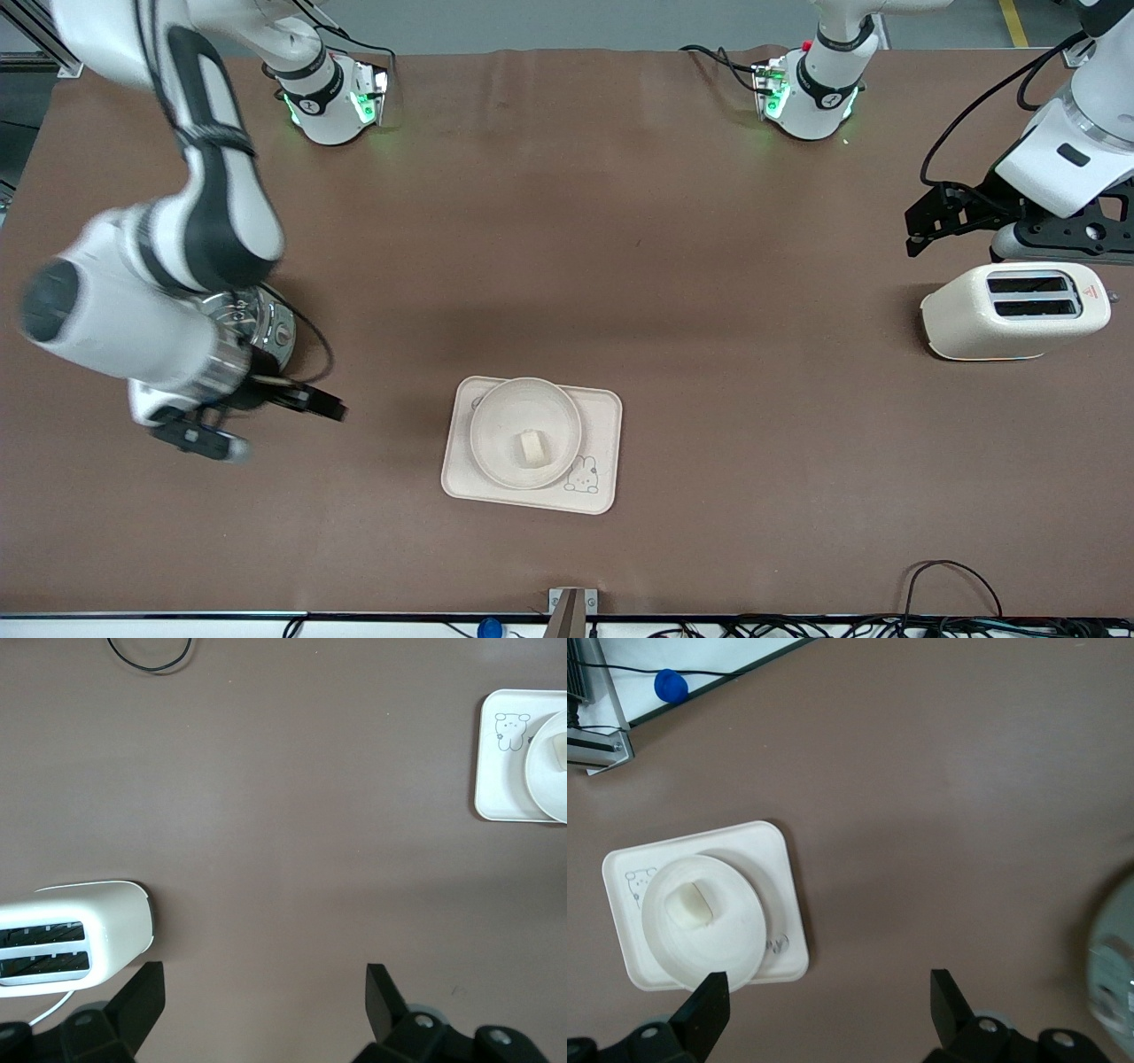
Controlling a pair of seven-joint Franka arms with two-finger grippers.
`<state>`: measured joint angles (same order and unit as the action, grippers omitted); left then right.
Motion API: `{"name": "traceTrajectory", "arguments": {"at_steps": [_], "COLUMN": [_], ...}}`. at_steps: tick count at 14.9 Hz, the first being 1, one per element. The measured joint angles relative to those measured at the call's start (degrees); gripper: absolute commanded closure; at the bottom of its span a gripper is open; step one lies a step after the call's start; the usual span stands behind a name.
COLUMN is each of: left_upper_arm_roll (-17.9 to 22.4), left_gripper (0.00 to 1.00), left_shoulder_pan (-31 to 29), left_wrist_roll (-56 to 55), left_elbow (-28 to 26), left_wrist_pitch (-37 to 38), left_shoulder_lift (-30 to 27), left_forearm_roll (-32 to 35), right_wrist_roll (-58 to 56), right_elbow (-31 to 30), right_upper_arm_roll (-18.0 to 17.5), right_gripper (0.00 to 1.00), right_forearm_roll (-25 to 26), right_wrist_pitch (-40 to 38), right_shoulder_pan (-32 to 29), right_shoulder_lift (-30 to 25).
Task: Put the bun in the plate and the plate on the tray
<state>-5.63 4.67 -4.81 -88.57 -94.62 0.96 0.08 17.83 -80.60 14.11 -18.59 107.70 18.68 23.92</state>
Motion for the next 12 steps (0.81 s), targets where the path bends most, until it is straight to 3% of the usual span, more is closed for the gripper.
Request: {"name": "traceTrajectory", "arguments": {"at_steps": [3,6,12], "left_upper_arm_roll": [0.0,0.0,0.0], "left_gripper": [0.00,0.00,0.00], "left_shoulder_pan": [-0.1,-0.5,-0.4], "left_wrist_roll": [0.0,0.0,0.0], "left_elbow": [0.6,0.6,0.8], "left_wrist_pitch": [0.3,1.9,2.5], "left_shoulder_lift": [0.1,0.1,0.1], "left_forearm_roll": [0.2,0.3,0.3], "right_wrist_roll": [-3.8,-6.9,-19.5], "right_elbow": [0.0,-0.2,-0.5], "right_upper_arm_roll": [5.2,4.7,-8.8], "right_gripper": [0.00,0.00,0.00], "right_forearm_roll": [4.8,12.3,16.5], "right_wrist_pitch": [-10.2,-16.5,-19.8], "right_shoulder_pan": [-0.6,-2.8,-20.9], "right_shoulder_lift": [-7.5,-14.2,-18.1]}}
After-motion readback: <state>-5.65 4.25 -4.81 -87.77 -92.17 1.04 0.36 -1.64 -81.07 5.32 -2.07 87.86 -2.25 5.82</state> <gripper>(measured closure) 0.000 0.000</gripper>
